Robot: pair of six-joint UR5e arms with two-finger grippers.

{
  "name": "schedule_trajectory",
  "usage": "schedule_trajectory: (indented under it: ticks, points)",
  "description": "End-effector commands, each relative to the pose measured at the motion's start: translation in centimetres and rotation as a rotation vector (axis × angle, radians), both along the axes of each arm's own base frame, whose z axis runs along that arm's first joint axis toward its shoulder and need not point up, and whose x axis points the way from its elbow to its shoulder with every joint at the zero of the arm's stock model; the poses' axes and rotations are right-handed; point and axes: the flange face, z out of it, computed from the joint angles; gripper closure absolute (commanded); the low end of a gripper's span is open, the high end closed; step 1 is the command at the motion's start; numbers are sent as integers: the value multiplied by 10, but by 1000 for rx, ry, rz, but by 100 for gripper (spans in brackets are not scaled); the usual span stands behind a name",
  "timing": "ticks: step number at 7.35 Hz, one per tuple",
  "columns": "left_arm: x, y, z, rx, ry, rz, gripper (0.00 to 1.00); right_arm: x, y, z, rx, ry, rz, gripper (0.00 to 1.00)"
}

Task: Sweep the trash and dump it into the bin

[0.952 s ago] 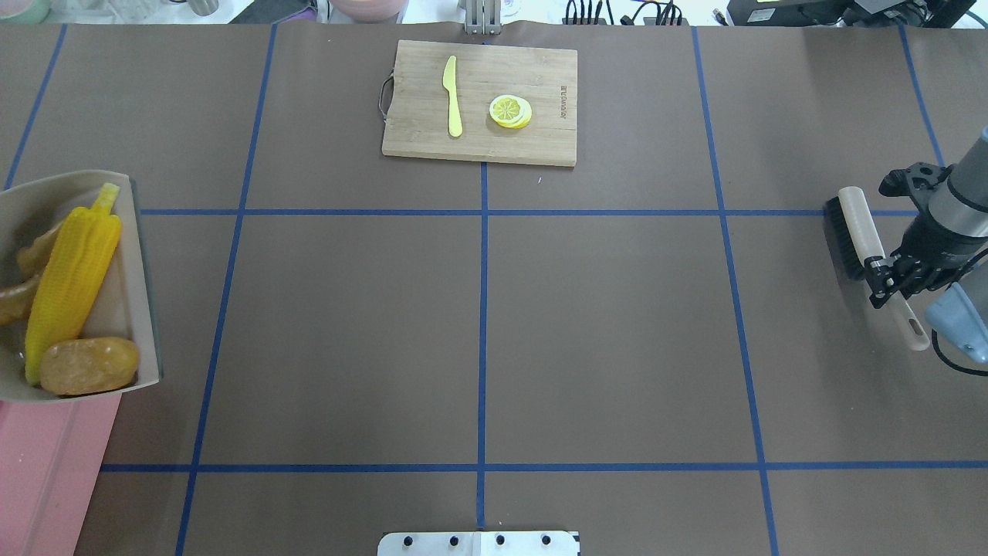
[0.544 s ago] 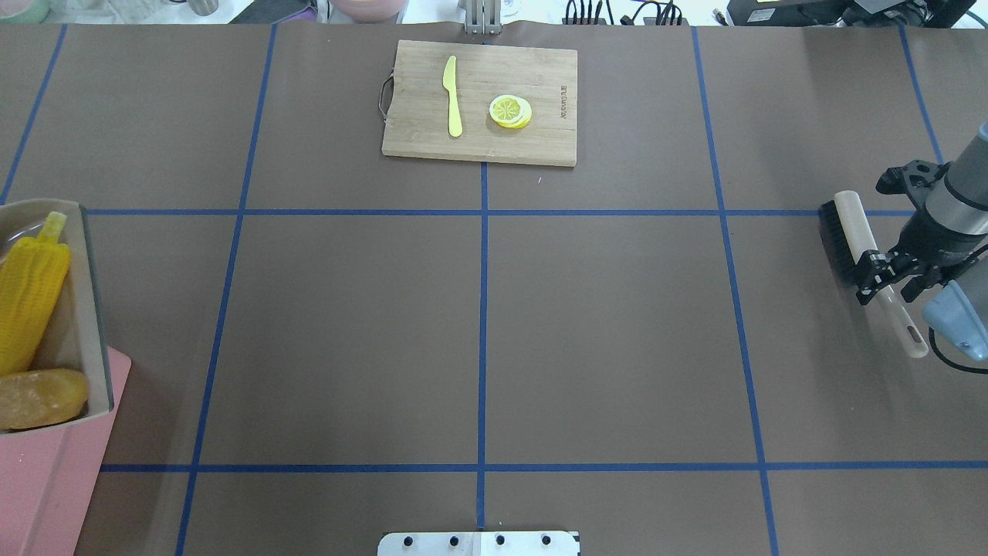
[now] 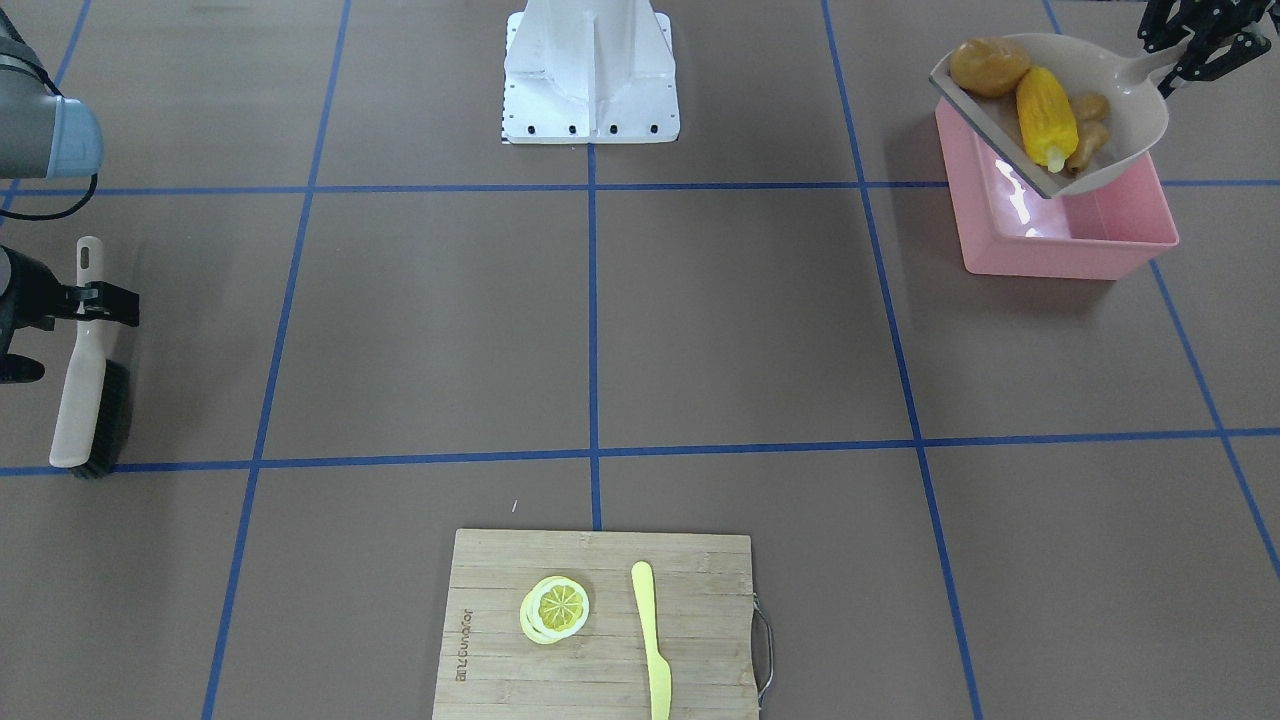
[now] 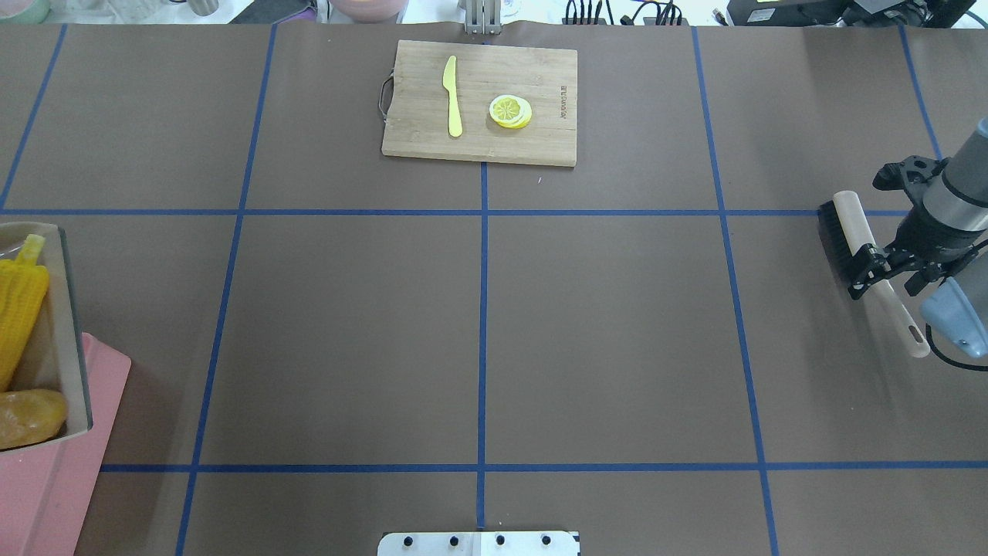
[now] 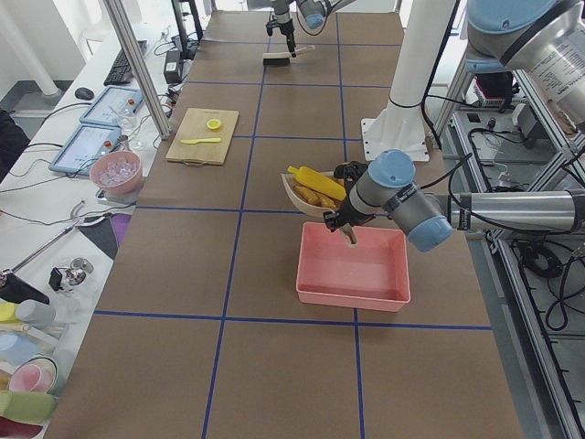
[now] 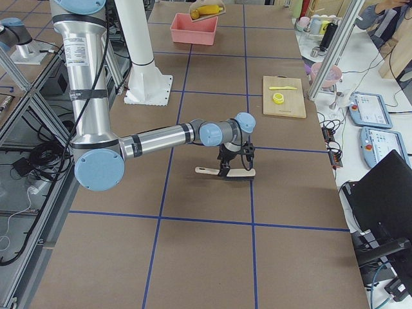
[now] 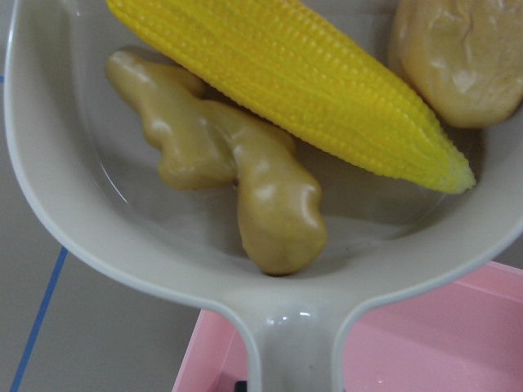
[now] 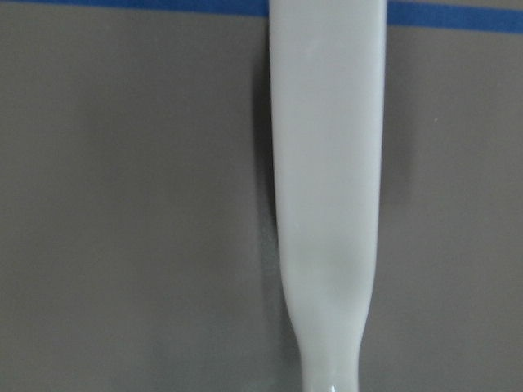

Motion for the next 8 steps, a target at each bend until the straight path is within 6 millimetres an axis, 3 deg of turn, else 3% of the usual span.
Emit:
schedule_trajectory:
  ticks: [1, 3, 5, 6, 7, 8]
  points:
    - [-3, 7, 13, -42, -20, -1, 100, 55, -23, -16, 38, -10, 104, 0]
    - [-15, 21, 35, -63, -53, -3, 100, 139, -25, 15, 128, 7, 104, 0]
    - [-28, 35, 78, -77, -32, 7, 100, 235, 4, 53, 156, 36, 174, 0]
    - [-33, 45, 101, -79, -12, 4, 100, 261, 24, 71, 169, 37, 168, 0]
    - [-41, 54, 118, -77, 0, -15, 100, 273, 36, 79, 166, 40, 175, 0]
    - [-45, 60, 121, -76, 6, -22, 100, 275, 39, 83, 159, 42, 178, 0]
